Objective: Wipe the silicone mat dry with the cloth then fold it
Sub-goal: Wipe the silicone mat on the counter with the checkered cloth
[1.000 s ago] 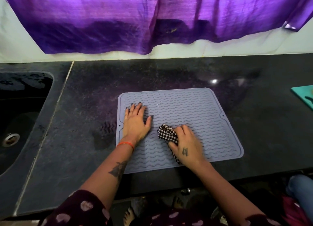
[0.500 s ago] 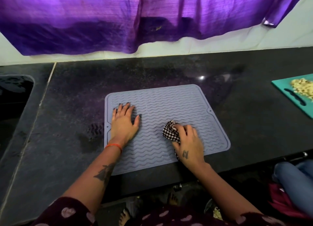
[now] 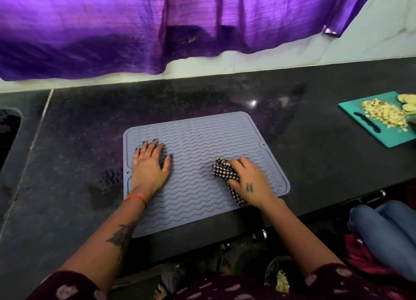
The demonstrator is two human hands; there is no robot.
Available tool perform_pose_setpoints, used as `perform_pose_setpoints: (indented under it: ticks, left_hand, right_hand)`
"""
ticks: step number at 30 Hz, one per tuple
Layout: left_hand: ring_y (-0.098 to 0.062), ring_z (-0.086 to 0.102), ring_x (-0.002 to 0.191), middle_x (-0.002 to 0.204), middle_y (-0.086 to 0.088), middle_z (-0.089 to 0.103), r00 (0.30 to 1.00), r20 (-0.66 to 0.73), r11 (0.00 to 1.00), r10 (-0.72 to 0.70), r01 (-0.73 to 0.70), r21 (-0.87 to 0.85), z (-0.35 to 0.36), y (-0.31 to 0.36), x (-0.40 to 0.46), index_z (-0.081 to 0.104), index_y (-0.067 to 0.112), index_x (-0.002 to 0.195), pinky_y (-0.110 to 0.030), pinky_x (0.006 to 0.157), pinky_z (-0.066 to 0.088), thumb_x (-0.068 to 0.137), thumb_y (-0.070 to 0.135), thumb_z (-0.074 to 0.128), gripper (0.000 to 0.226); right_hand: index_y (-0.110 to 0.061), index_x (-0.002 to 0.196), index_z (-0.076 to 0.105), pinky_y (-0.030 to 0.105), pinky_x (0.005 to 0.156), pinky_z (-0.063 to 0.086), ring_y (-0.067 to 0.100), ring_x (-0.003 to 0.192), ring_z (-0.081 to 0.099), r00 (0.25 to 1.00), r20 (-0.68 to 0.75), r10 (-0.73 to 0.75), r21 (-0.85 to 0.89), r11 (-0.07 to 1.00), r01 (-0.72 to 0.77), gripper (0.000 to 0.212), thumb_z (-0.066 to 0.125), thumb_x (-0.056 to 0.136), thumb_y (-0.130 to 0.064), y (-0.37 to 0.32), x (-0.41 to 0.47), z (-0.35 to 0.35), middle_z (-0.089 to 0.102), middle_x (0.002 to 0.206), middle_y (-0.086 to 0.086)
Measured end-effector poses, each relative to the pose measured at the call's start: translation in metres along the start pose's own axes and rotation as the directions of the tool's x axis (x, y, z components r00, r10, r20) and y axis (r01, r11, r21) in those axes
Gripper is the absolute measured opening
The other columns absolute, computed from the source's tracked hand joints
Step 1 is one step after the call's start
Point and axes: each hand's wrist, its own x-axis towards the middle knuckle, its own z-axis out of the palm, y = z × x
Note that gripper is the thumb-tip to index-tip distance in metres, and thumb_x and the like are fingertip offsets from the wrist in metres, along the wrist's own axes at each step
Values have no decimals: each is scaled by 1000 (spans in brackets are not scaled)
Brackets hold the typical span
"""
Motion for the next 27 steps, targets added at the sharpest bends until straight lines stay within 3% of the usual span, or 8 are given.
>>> perform_pose_setpoints:
  ticks: [7,10,13,17,23,27]
  left_hand:
    - [-27,22,141,149,-8,37,1000,-11,1000,-8,8,3,0,1,0,44,14,138,-38,117,5,86,49,30,64]
    - [-27,22,141,149,-8,37,1000,-9,1000,-4,4,5,-1,2,0,44,14,138,-39,117,5,86,49,29,65]
    - [-27,21,142,149,-8,36,1000,-5,1000,-9,9,1,-1,2,-1,43,14,138,-39,117,5,85,50,28,66]
    - [-27,22,142,149,-8,36,1000,-5,1000,-10,10,11,-1,2,-1,43,13,139,-39,117,5,86,50,28,66]
    - [-26,21,142,150,-8,35,1000,0,1000,-9,9,18,-1,2,-1,42,13,139,-39,118,4,86,50,27,67]
    - [-26,21,142,150,-7,35,1000,4,1000,-14,14,21,-2,3,-1,42,14,139,-39,118,5,86,50,27,67]
  right_hand:
    - [-8,114,54,27,69,31,29,94,49,988,-110,105,-33,993,-109,42,52,77,-29,18,-13,7,52,102,13]
    - [-9,111,53,28,67,32,28,92,48,991,-88,98,-40,994,-102,38,56,77,-26,23,-8,7,51,101,11]
    - [-12,108,53,33,66,39,26,91,48,995,-57,86,-18,996,-87,38,49,76,-31,25,-1,-3,50,101,8]
    - [-10,100,55,33,63,39,28,86,50,975,-180,130,-115,982,-152,32,56,71,-24,22,-12,3,52,95,11]
    - [-14,108,53,30,65,38,26,91,49,995,-58,77,-23,997,-79,49,32,72,-41,42,-3,-9,51,100,7]
    - [-12,103,58,29,65,37,27,84,50,971,-194,136,-144,976,-165,46,35,72,-37,51,-6,-11,53,96,10]
